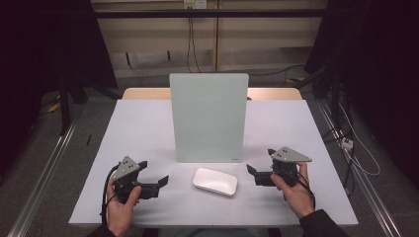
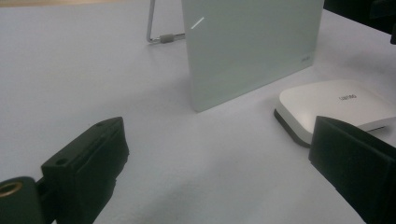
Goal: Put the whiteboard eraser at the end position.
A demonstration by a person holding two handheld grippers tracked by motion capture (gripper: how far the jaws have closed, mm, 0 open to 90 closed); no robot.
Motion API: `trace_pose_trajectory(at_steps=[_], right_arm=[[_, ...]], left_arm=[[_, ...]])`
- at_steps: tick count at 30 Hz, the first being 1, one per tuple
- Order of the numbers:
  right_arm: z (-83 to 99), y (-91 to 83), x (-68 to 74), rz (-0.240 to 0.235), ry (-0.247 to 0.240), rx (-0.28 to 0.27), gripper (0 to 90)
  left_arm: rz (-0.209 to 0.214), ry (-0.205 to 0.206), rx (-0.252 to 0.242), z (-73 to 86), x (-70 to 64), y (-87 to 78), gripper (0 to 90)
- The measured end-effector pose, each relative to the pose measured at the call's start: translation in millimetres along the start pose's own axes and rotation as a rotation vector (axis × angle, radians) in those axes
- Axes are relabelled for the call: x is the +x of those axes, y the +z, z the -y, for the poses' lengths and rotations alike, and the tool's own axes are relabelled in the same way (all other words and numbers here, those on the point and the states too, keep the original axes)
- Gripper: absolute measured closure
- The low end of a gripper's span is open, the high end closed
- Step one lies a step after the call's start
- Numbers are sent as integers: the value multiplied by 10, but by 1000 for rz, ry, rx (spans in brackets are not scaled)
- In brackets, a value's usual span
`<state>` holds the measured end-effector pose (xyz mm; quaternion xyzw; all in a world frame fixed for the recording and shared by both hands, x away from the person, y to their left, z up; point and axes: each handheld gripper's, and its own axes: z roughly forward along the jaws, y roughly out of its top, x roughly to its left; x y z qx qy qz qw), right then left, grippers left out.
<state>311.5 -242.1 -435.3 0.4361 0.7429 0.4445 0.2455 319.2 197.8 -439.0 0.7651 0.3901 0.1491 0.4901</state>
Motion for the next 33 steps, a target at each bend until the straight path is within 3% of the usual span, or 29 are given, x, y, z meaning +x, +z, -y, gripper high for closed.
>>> trace_pose_trajectory(at_steps=[15,33], right_arm=[[185,-203,-228,54,52,-6,57],[358,-313,-318,74,95,-10,57]], left_arm=[[-18,-27,-23,-7,59,-51,43],[-27,-35,-27,-1,79,-69,43]])
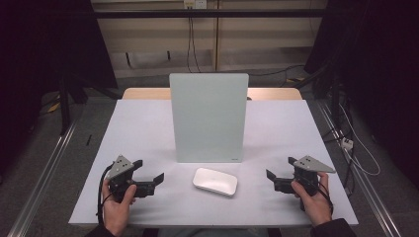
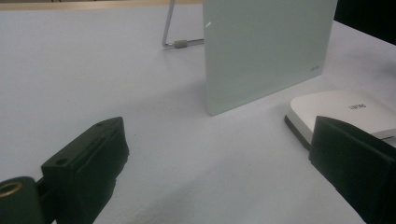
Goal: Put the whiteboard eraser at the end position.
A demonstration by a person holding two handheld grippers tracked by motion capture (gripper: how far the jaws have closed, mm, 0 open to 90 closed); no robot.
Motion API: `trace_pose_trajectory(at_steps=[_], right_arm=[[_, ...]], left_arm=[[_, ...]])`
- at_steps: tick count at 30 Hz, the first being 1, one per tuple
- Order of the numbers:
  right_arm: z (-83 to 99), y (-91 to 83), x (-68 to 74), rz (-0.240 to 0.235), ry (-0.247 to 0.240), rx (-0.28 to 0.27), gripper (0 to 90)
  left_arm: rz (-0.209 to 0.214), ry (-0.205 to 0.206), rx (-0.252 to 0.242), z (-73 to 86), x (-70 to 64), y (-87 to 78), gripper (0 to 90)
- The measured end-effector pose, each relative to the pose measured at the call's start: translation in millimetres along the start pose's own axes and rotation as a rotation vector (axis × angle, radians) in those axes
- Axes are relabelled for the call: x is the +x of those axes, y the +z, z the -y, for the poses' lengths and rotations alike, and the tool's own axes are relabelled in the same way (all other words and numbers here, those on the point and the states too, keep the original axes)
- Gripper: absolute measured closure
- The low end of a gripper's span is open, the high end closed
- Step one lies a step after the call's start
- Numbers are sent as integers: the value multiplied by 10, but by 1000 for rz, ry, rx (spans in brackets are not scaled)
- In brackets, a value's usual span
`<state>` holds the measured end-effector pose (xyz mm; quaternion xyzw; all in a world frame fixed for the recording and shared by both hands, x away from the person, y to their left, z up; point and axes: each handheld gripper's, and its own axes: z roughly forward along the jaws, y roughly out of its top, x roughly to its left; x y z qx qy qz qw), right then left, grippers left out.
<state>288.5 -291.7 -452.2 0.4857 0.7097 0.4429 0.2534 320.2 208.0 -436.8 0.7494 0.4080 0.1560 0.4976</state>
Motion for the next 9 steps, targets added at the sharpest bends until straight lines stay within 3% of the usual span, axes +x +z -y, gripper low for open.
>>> trace_pose_trajectory(at_steps=[9], right_arm=[[-9,-18,-4,10,9,-20,57]], left_arm=[[4,-4,1,0,6,9,43]])
